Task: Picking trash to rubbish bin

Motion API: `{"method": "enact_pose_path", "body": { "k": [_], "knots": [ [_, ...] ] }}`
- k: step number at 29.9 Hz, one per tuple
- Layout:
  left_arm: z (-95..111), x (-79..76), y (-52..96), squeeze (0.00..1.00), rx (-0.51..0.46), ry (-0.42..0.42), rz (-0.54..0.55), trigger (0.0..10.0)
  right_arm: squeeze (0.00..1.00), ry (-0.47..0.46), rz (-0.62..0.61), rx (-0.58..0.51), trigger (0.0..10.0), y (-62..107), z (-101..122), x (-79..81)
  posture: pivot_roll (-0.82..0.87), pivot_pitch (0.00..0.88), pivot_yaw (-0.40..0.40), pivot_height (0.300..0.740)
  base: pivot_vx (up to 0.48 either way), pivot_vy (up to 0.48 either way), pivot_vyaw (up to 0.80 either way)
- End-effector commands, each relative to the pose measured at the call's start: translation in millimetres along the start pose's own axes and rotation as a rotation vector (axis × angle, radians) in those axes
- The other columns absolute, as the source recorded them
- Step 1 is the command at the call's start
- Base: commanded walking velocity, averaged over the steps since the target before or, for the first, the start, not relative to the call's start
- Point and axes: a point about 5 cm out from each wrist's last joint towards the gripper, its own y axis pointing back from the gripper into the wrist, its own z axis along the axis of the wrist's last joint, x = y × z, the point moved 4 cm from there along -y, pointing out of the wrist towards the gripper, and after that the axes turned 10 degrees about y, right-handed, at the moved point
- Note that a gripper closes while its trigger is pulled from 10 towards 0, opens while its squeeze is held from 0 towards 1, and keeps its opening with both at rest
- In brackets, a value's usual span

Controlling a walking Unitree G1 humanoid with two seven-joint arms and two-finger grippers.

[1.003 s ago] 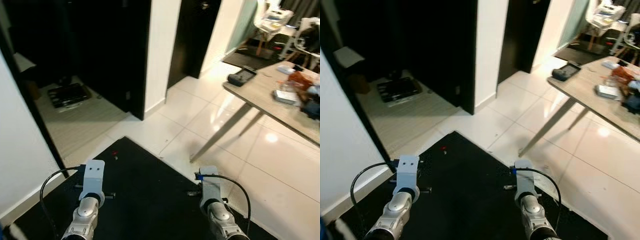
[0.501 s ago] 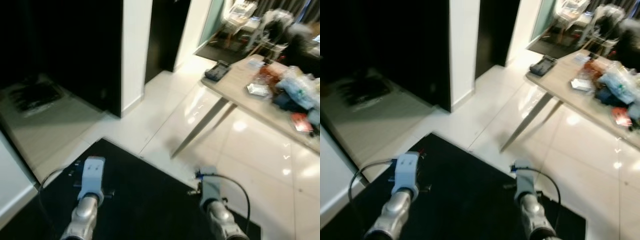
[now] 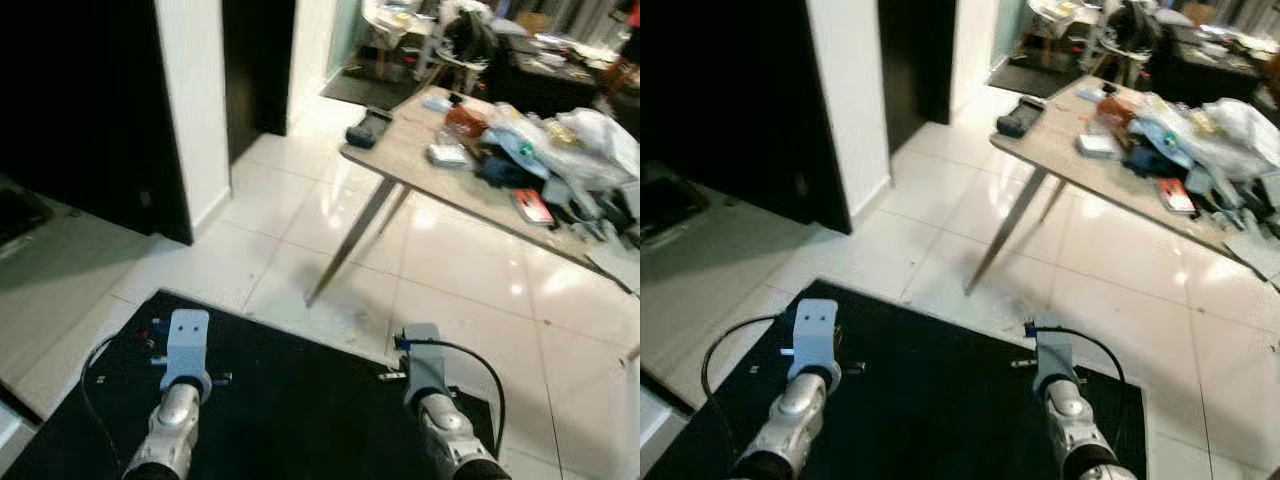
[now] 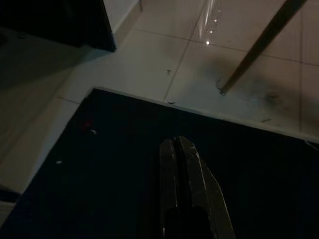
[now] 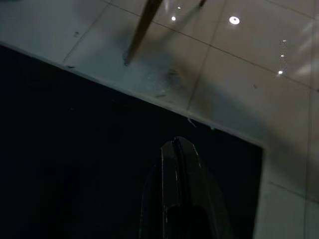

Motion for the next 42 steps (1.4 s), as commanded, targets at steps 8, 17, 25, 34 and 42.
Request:
{"method": "enact_pose_path", "body": {
  "k": [8, 17, 25, 34, 42],
  "knots": [
    [2, -5.5, -1.0, 0.00, -0.004, 0.007, -0.017, 10.0, 0.00, -0.005, -0.012, 0.015, 10.0, 0.2, -3, -4.1, 0.01, 0.000, -0.062, 0.740, 0.000, 0.000, -0.80],
    [6, -10.4, -1.7, 0.00, -0.022, 0.032, -0.041, 10.0, 0.00, -0.025, -0.013, 0.000, 10.0, -0.2, 0, -4.7, 0.01, 0.000, -0.060, 0.740, 0.000, 0.000, -0.80],
    [4, -8.4, -0.9, 0.00, -0.015, 0.016, -0.030, 10.0, 0.00, -0.013, -0.012, -0.001, 10.0, -0.7, 1, -5.1, 0.02, 0.000, -0.059, 0.740, 0.000, 0.000, -0.10],
    [3, -7.8, 0.1, 0.00, -0.017, 0.017, -0.028, 10.0, 0.00, 0.029, 0.023, -0.009, 10.0, -0.1, 2, 0.2, 0.01, 0.000, -0.067, 0.740, 0.000, 0.000, 0.32],
    [-4, -5.3, 4.4, 0.00, -0.002, 0.012, -0.017, 10.0, 0.00, -0.007, -0.001, -0.003, 10.0, 1.8, -3, -5.2, 0.02, 0.001, -0.071, 0.740, 0.000, 0.000, 0.10]
  ]
}}
